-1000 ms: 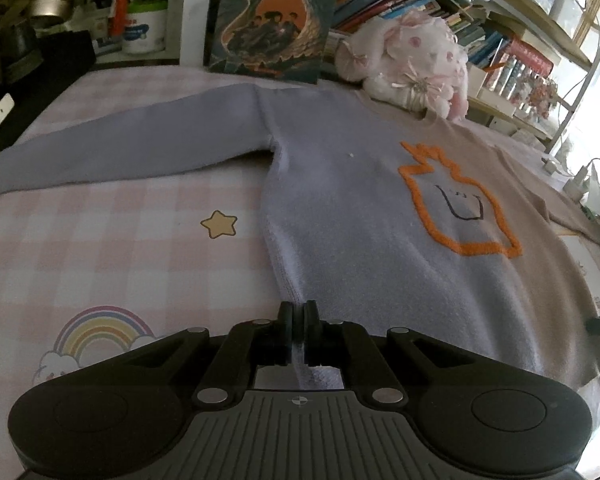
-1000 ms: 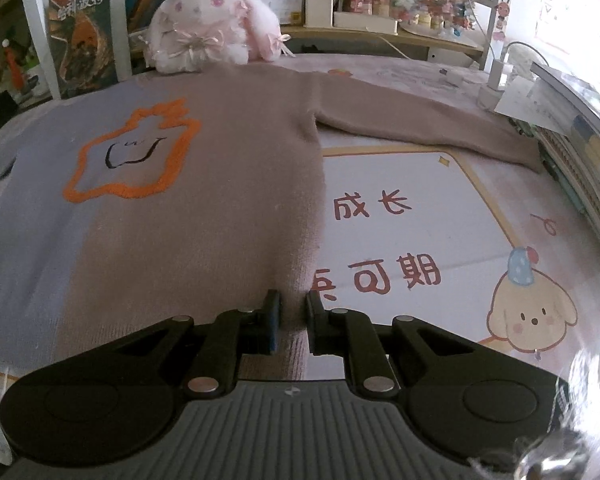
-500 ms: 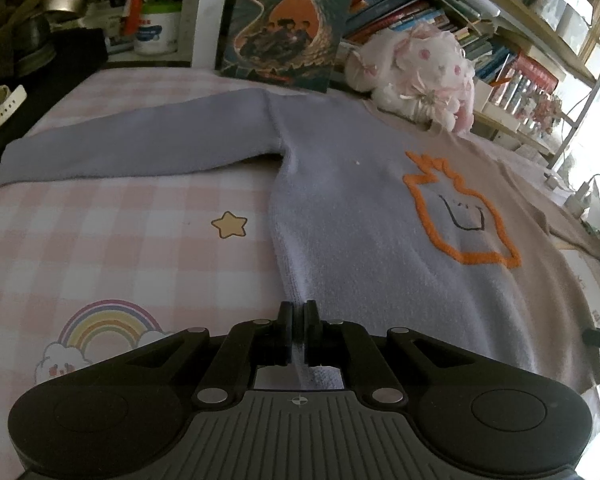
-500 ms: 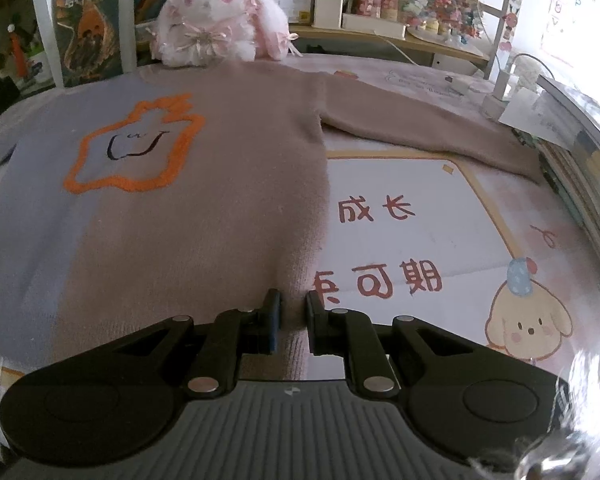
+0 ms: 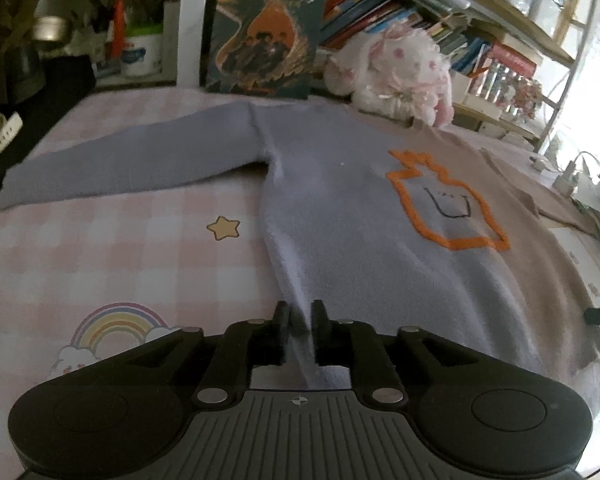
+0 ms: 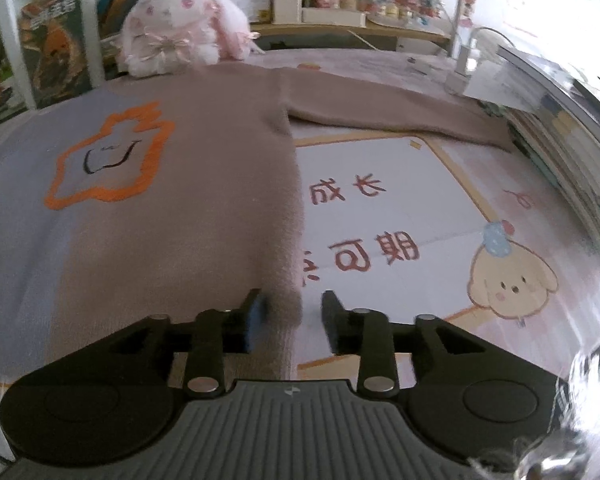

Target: Fold clothes

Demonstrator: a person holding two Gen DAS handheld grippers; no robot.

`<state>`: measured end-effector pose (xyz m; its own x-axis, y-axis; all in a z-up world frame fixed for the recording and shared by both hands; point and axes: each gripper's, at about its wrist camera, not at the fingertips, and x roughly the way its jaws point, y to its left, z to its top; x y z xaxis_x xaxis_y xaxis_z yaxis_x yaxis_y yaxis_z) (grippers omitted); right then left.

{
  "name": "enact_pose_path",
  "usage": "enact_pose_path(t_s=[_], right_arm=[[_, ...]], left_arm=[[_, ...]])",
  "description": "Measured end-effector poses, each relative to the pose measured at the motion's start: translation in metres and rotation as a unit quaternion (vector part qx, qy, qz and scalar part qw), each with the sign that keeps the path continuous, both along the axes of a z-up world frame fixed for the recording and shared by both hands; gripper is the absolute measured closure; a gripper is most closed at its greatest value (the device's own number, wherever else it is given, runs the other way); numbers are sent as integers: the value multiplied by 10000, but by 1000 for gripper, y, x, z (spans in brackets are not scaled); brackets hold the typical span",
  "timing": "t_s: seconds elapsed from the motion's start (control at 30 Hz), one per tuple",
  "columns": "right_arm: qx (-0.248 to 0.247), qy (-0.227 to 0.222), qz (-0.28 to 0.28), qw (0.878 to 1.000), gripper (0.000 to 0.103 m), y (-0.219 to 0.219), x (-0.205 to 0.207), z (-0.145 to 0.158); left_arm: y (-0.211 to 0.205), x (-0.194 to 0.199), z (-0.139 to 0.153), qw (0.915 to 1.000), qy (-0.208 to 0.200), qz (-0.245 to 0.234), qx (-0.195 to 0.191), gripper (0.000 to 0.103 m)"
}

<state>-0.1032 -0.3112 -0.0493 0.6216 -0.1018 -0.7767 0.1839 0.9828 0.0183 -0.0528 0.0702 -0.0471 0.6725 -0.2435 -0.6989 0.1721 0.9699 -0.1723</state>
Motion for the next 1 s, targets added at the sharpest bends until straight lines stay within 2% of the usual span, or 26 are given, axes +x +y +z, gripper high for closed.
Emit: enact_pose_path(t_s=[0.07, 0.13, 0.23, 0.27, 0.3, 0.37, 0.43, 0.6, 0.73, 1.0], right_arm=[[26, -9, -97, 9999, 60, -1, -4, 2], [42, -80, -100, 9999, 52, -3, -8, 6], [59, -228, -94, 9997, 29, -5, -14, 11], [71, -277, -100, 9995, 25, -6, -15, 12], [77, -291, -88, 9995, 21, -6, -15, 13], [35, -310, -46, 9995, 18, -5, -17, 14], [-10, -386, 33, 9992, 14, -3, -20, 14], [-151, -496, 388, 9979, 10, 4, -26, 11], [-229, -505, 604, 9966, 9, 8, -30, 7], [-89, -542, 830, 9950, 7, 4, -39, 2]], left_arm=[[-5, -10, 5, 9999, -120, 6, 34, 72], [-11, -21, 9, 9996, -254, 43, 76, 56], [-24, -32, 10, 9992, -327, 95, 208, 49], [-29, -35, 10, 9991, -317, 133, 264, 45], [-34, -37, 10, 9988, -281, 203, 337, 37], [-44, -41, 11, 9982, -287, 268, 450, 32], [-54, -45, 14, 9970, -378, 261, 623, 20], [-70, -56, 17, 9950, -508, 379, 776, 16], [-81, -63, 15, 9945, -436, 407, 858, 15], [-100, -77, 16, 9917, -321, 487, 1145, 14]])
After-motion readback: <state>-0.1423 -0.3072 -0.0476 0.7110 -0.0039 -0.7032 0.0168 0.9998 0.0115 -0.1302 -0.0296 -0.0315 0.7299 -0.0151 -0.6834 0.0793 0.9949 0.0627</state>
